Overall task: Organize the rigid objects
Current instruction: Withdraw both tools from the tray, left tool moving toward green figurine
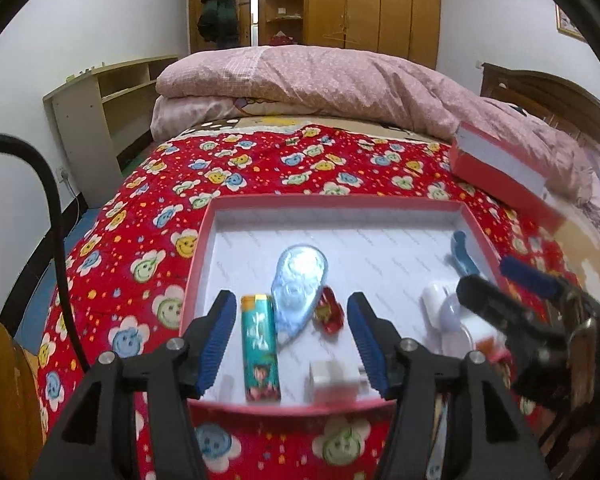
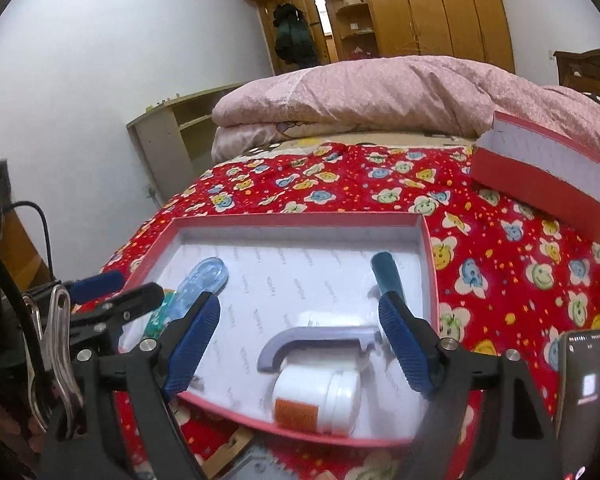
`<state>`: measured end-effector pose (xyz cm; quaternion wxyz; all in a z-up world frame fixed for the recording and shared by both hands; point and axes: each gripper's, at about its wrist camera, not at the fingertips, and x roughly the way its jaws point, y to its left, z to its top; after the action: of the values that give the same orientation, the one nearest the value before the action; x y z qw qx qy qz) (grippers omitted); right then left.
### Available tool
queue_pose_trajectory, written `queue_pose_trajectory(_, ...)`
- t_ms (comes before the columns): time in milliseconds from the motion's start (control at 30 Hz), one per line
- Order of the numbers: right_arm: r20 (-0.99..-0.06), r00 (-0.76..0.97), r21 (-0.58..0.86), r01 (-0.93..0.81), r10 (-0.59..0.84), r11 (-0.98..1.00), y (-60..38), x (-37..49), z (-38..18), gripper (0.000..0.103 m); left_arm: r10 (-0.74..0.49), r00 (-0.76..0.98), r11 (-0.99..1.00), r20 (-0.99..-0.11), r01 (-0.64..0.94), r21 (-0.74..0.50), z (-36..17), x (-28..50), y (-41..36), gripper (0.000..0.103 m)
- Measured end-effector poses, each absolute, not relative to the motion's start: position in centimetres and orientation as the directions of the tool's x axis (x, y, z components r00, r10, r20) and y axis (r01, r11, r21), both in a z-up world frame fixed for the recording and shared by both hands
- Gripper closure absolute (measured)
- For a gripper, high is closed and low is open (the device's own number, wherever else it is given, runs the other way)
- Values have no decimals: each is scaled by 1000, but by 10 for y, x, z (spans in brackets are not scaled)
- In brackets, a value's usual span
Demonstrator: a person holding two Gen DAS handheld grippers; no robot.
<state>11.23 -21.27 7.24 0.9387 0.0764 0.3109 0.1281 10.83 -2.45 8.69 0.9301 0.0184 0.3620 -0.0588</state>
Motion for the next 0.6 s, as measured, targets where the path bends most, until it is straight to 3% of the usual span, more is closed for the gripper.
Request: queue_pose_trajectory(600, -616, 733, 178, -230, 291, 957, -209, 39, 66, 19, -162, 701, 982, -694, 183, -44, 72, 34, -31, 42)
